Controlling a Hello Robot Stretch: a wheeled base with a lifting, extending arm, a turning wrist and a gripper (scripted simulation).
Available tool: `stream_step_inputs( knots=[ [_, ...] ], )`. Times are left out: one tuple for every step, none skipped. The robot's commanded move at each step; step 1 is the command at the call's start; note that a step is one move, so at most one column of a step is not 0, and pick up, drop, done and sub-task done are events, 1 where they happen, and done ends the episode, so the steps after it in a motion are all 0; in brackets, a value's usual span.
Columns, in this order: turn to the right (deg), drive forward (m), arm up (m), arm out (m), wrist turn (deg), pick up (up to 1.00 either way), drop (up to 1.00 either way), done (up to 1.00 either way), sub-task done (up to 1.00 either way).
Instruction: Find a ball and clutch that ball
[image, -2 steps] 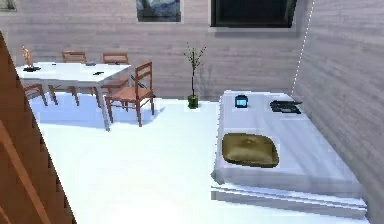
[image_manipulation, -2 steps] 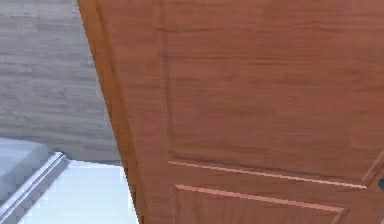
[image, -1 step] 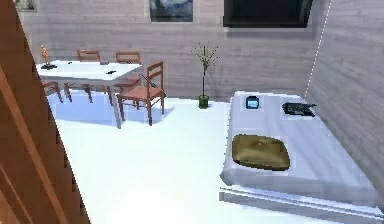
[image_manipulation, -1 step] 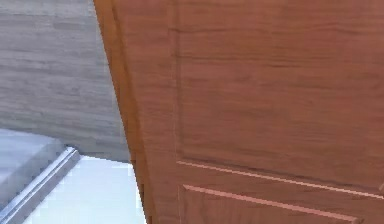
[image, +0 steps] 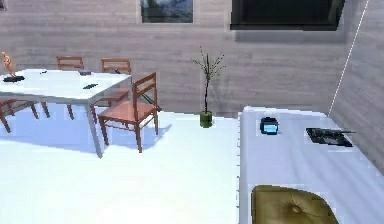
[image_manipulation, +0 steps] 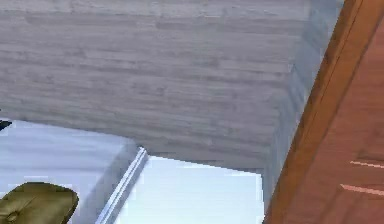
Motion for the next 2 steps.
stream_step_inputs(
  knots=[
    [-45.0, 0.00, 0.00, 0.00, 0.0, 0.00, 0.00, 0.00, 0.00],
    [-27.0, 0.00, 0.00, 0.00, 0.0, 0.00, 0.00, 0.00, 0.00]
  ],
)
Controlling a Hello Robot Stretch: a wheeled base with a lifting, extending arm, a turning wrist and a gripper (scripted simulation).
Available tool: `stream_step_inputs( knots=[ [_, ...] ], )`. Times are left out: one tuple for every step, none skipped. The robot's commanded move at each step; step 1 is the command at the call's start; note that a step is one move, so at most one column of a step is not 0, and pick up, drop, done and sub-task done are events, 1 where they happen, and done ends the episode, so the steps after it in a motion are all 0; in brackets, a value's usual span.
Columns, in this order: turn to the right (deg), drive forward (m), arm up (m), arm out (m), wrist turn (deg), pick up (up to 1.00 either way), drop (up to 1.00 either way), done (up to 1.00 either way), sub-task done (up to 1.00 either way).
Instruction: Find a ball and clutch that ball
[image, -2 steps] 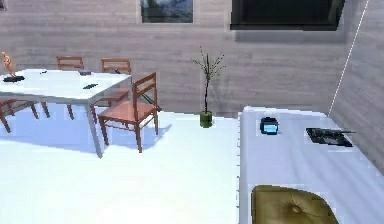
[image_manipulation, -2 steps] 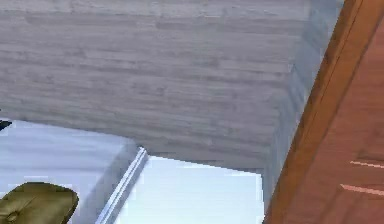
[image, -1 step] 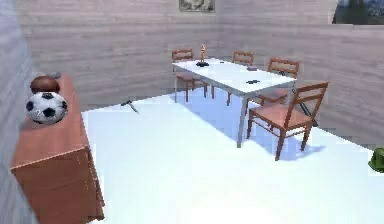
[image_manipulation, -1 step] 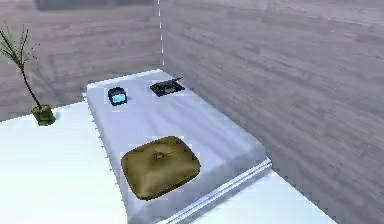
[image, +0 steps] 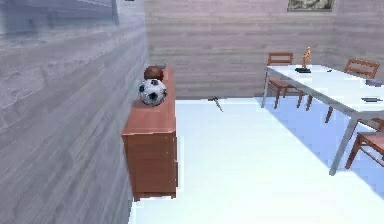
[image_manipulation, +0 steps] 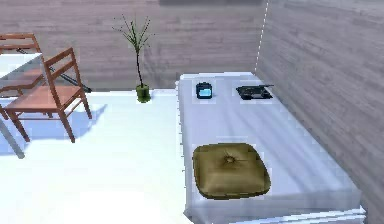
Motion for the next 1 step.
stream_step_inputs(
  knots=[
    [0.0, 0.90, 0.00, 0.00, 0.0, 0.00, 0.00, 0.00, 0.00]
  ],
)
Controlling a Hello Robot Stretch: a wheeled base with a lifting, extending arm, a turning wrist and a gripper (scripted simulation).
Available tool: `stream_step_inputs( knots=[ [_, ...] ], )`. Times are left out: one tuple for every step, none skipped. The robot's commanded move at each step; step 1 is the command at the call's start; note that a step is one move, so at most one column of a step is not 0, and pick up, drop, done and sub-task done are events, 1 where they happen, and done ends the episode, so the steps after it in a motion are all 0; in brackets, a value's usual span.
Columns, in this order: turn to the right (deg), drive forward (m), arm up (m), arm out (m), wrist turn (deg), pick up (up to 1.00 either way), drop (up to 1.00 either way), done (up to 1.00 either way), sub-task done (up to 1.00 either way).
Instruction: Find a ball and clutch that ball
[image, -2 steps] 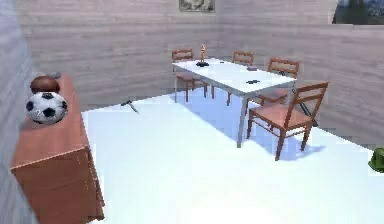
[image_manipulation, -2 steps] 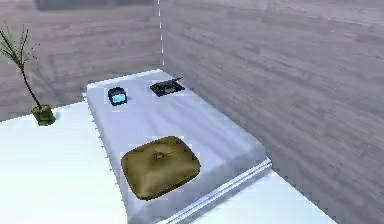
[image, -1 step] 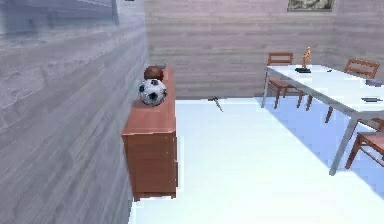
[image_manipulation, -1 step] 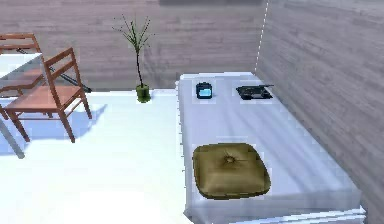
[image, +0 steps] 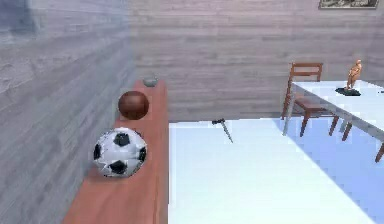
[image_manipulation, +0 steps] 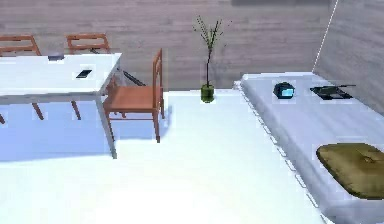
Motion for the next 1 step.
stream_step_inputs(
  knots=[
    [-45.0, 0.00, 0.00, 0.00, 0.0, 0.00, 0.00, 0.00, 0.00]
  ],
)
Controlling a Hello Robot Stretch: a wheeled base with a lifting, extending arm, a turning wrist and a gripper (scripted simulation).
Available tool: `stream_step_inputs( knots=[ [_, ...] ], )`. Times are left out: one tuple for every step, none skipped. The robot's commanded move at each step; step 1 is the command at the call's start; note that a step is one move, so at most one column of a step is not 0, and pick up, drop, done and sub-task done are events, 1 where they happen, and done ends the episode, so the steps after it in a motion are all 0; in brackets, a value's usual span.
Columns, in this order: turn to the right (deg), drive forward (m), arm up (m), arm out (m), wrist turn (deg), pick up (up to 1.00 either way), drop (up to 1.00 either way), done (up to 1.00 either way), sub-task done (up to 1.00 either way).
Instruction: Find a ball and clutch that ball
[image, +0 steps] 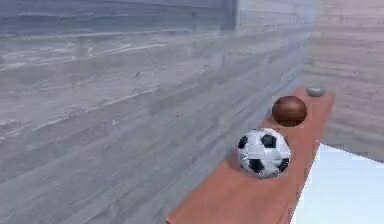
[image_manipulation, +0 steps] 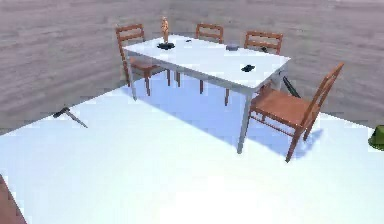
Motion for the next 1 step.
stream_step_inputs(
  knots=[
    [-45.0, 0.00, 0.00, 0.00, 0.0, 0.00, 0.00, 0.00, 0.00]
  ],
)
